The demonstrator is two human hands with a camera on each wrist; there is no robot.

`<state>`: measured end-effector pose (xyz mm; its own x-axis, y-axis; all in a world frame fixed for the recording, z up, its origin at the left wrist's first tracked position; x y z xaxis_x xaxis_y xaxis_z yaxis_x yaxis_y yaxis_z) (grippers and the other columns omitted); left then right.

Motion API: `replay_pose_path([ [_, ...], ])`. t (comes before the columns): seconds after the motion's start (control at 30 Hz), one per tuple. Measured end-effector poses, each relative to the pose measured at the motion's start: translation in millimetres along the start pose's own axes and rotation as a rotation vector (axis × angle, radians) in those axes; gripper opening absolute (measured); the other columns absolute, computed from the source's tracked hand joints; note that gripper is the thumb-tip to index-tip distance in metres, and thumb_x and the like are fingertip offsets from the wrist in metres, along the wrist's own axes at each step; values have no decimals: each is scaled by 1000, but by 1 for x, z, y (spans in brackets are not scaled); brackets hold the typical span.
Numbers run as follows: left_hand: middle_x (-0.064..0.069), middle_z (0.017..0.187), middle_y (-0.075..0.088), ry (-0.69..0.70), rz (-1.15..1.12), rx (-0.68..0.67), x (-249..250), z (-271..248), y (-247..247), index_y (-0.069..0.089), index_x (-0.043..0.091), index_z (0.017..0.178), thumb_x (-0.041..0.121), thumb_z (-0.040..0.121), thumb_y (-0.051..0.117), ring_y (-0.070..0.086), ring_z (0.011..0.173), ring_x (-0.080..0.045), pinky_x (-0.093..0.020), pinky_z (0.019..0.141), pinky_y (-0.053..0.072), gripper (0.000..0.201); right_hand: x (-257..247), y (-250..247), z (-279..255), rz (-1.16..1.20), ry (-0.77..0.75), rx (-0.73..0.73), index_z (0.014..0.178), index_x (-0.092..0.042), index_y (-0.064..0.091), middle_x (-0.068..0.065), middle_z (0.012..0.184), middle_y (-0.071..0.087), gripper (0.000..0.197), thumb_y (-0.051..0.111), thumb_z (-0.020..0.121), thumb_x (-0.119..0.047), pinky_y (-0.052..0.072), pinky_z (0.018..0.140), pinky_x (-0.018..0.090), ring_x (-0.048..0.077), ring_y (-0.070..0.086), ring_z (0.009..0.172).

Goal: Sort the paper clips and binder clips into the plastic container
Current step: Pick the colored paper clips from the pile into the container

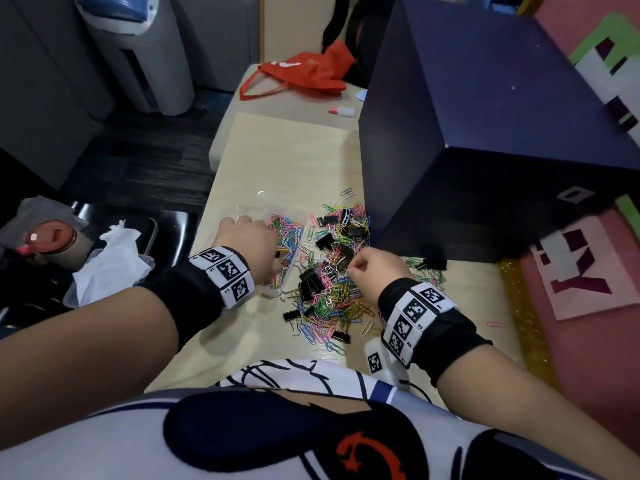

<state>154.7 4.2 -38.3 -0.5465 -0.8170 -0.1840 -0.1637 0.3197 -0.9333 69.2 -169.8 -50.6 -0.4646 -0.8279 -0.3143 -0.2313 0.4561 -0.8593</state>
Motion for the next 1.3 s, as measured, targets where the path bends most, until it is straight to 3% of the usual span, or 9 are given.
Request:
replay_pose_path([
  [0.2,-4,84,57,-2,-1,-44,0,-3,-6,56,16,94,31,93,45,46,77,-24,-35,75,38,19,44,-11,0,-3,137,87,101,-21,60,6,116,49,15,51,93,-30,45,85,30,24,57,94],
  [0.43,-2,100,64,65,40,2,8,-7,-9,57,18,102,22,94,45,58,95,-26,-37,78,38,15,79,8,-10,-122,156,56,133,-21,47,7,139,36,47,45,88,-7,33,102,35,29,31,127],
  [0.5,-3,98,62,59,30,-2,8,-6,-6,59,17,101,25,93,46,55,88,-26,-36,76,40,17,75,17,-12,-140,92,23,136,-22,45,5,140,35,55,43,85,-1,34,102,34,27,30,128],
  [0.6,-2,99,62,45,-14,-28,5,-3,4,61,22,104,33,89,52,55,87,-25,-35,70,41,21,72,19,-14,-93,60,35,131,-22,52,5,135,41,44,43,90,-8,37,102,34,26,36,125],
  [0.73,0,100,65,16,-94,-43,4,0,14,58,26,107,41,82,60,58,92,-25,-33,70,41,29,90,-5,-17,-38,193,158,131,-19,48,8,136,38,40,43,92,-15,39,100,37,28,37,126],
  [0.83,2,101,67,-5,-121,-56,7,2,18,56,29,110,41,80,63,60,96,-25,-34,74,40,33,100,0,-18,-106,270,55,134,-17,42,8,142,29,49,48,86,-8,40,99,39,30,32,128],
  [1.0,0,100,65,-36,-115,-60,11,3,21,54,27,110,34,82,58,59,95,-26,-35,75,37,29,78,16,-16,-94,107,-5,125,-22,55,4,131,37,43,44,87,-6,41,100,36,25,37,123],
  [1.2,0,91,65,-49,-116,-42,4,3,18,55,24,106,19,88,50,61,89,-25,-34,72,37,19,77,-4,-6,-101,115,112,132,-19,47,6,136,37,43,46,90,-13,38,100,38,27,36,125],
  [1.3,0,92,65,-47,-153,-24,-2,1,13,57,23,103,17,91,49,61,90,-25,-33,73,37,17,79,-1,-1,-127,65,79,140,-20,39,3,146,31,50,45,91,-13,36,104,39,29,33,128],
])
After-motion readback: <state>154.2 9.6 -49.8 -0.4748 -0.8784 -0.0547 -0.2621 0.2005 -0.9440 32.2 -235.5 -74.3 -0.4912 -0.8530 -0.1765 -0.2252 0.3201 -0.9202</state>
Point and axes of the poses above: each hand's wrist, its own z-axis towards the middle knuckle, its own y-axis out of the palm, x = y × z, the point moved 10 cm from there along z, towards the middle knuckle
